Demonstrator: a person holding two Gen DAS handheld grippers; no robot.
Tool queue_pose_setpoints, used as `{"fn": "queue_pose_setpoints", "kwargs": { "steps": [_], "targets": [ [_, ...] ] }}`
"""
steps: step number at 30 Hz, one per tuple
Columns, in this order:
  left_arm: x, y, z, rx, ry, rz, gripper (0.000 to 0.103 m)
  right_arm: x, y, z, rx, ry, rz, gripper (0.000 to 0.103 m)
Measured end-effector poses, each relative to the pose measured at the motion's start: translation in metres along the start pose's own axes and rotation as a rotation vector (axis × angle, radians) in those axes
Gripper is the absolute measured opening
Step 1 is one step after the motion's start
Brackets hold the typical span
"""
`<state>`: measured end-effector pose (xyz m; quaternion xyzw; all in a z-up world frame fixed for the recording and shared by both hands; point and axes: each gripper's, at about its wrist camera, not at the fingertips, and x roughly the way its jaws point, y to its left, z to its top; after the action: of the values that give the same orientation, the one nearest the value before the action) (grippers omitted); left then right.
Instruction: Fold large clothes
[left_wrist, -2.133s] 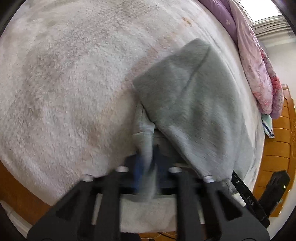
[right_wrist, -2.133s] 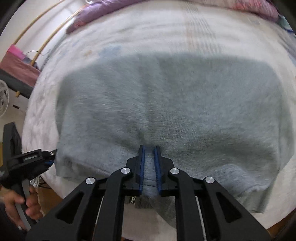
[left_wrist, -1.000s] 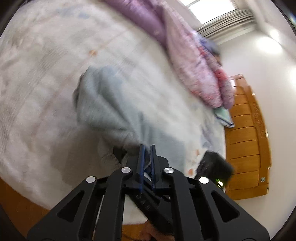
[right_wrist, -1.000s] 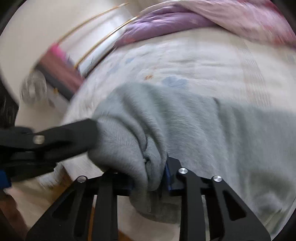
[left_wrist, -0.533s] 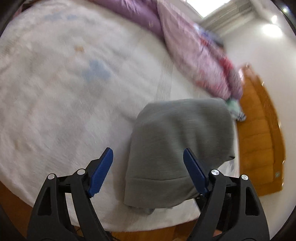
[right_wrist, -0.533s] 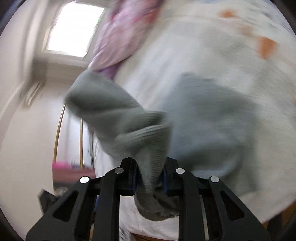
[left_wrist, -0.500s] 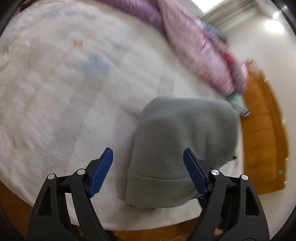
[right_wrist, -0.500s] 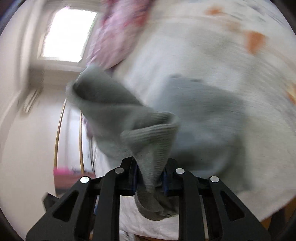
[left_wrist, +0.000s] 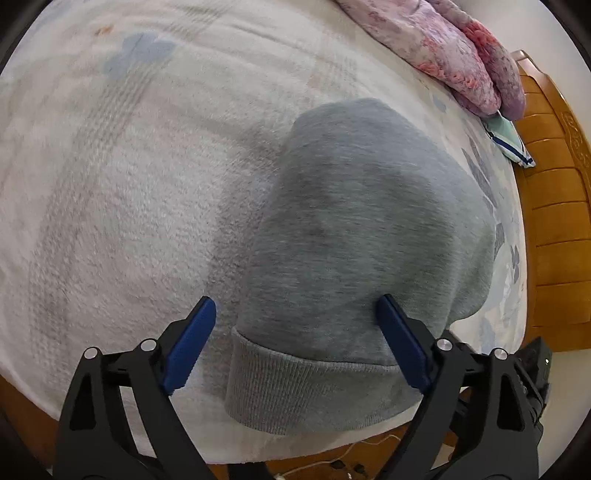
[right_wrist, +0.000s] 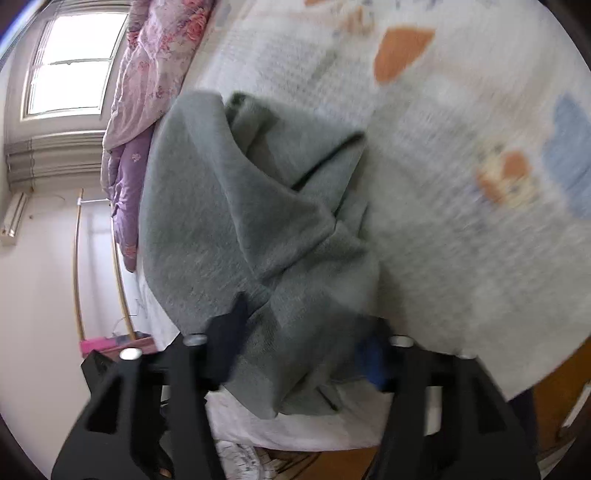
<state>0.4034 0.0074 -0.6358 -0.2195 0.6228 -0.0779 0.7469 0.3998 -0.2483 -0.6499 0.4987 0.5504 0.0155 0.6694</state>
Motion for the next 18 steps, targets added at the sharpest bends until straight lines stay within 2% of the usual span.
{"fn": "queue_pose_setpoints", "kwargs": {
  "steps": [3, 5, 7, 12, 15, 17, 18],
  "targets": [
    [0.000, 0.004, -0.001, -0.002, 0.005, -0.023, 0.088, 0.001, -0.007, 0.007, -0.008, 0.013, -0.024, 0.061],
    [0.003, 0.006, -0.001, -0.018, 0.014, -0.049, 0.088, 0.011, -0.013, 0.012, -0.011, 0.059, -0.046, 0.063],
    [0.006, 0.010, 0.000, -0.033, 0.025, -0.073, 0.089, 0.034, -0.020, 0.014, 0.030, 0.096, 0.028, 0.065],
    [0.016, 0.008, 0.001, -0.059, 0.035, -0.128, 0.089, 0.060, -0.019, 0.024, 0.071, 0.119, 0.163, 0.069],
    [0.024, 0.009, 0.002, -0.072, 0.040, -0.157, 0.089, 0.072, -0.017, 0.024, 0.088, 0.103, 0.171, 0.071],
    [0.028, 0.005, 0.004, -0.040, 0.030, -0.149, 0.087, 0.073, -0.018, 0.025, 0.087, 0.101, 0.176, 0.069],
    [0.028, 0.002, 0.004, -0.018, 0.028, -0.137, 0.081, 0.071, -0.016, 0.024, 0.080, 0.089, 0.168, 0.059]
  ]
}}
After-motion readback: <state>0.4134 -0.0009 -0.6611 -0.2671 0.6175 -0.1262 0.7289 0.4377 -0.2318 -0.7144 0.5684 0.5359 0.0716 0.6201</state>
